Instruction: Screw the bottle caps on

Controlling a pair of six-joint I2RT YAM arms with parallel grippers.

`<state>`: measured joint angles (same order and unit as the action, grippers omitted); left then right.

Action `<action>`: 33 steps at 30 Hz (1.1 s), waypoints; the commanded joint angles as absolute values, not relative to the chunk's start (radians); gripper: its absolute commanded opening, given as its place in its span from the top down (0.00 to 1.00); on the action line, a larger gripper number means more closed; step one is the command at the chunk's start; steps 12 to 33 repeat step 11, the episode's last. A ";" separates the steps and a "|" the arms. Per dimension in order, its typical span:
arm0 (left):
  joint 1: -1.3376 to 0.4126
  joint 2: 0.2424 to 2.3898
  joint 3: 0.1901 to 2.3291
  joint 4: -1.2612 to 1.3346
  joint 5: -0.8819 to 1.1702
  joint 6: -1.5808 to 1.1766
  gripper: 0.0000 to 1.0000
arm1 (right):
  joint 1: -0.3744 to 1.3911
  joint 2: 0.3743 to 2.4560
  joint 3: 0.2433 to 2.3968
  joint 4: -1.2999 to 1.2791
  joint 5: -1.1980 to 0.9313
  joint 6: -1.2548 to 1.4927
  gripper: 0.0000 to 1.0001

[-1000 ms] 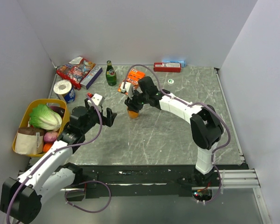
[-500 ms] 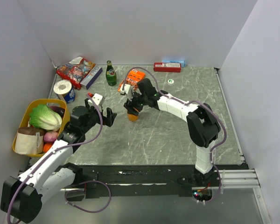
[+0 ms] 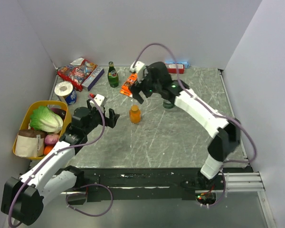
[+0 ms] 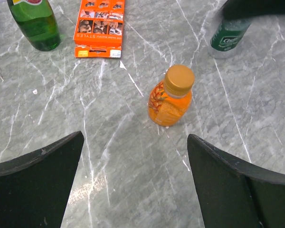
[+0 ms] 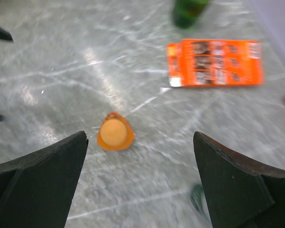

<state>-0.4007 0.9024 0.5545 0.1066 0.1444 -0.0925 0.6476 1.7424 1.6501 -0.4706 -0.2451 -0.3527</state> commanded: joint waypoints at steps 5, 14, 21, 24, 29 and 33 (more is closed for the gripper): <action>-0.345 0.997 0.601 0.274 0.107 -0.195 0.04 | 0.643 1.503 1.562 -0.568 -0.064 -0.264 0.00; -0.342 1.055 0.614 0.321 0.153 -0.192 0.04 | 0.644 1.467 1.539 -0.546 -0.022 -0.293 0.00; -0.342 1.055 0.614 0.321 0.153 -0.192 0.04 | 0.644 1.467 1.539 -0.546 -0.022 -0.293 0.00; -0.342 1.055 0.614 0.321 0.153 -0.192 0.04 | 0.644 1.467 1.539 -0.546 -0.022 -0.293 0.00; -0.342 1.055 0.614 0.321 0.153 -0.192 0.04 | 0.644 1.467 1.539 -0.546 -0.022 -0.293 0.00; -0.342 1.055 0.614 0.321 0.153 -0.192 0.04 | 0.644 1.467 1.539 -0.546 -0.022 -0.293 0.00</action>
